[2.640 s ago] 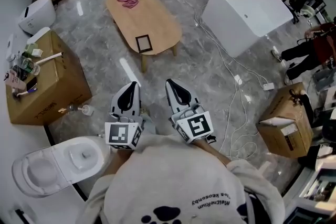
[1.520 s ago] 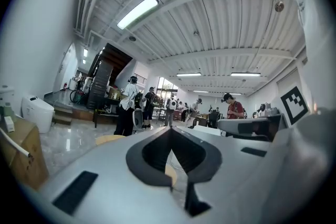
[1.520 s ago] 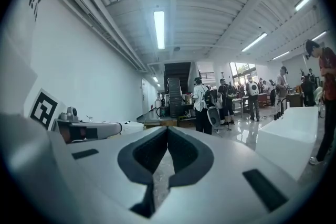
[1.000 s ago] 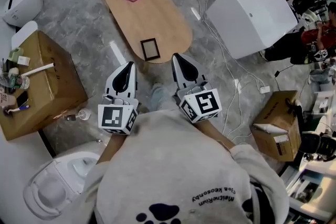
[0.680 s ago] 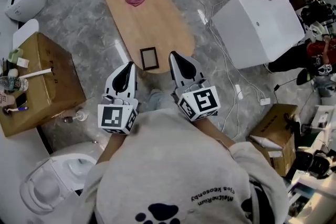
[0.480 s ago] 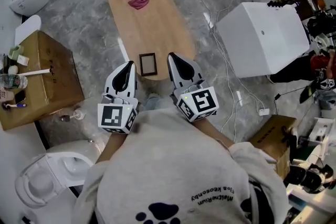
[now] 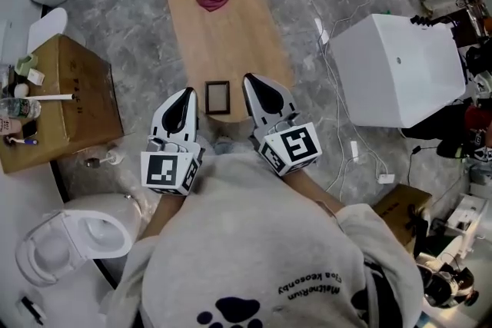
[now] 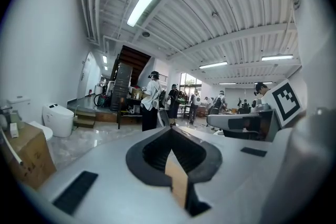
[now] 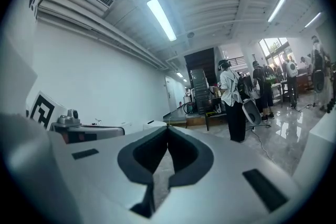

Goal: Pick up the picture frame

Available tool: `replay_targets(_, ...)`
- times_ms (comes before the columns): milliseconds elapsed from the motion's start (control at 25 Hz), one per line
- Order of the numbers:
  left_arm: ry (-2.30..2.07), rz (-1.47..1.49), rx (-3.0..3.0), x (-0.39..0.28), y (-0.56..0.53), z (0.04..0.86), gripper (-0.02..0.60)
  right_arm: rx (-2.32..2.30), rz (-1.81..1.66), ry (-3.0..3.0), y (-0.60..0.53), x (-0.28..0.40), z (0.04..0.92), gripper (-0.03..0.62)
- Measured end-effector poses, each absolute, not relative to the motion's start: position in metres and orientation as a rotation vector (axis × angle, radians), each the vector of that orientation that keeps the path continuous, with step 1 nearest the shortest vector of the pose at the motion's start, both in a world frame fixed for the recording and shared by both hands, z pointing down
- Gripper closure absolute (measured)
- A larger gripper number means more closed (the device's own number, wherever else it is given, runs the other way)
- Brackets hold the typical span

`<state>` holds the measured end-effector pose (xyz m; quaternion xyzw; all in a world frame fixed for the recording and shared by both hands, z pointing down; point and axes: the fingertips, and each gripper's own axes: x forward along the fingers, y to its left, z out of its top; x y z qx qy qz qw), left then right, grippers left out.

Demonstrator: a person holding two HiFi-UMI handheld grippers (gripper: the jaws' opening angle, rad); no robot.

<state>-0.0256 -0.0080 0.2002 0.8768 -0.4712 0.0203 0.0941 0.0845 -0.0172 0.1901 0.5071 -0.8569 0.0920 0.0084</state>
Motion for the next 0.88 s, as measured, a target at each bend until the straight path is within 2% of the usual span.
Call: replay_targets(880, -1.252, 0.191, 2.629, -0.026, -0.067, 0.221, 0.574, 1.625, 0.38, -2.607, -0.058, 0.077, 0.209, 0.586)
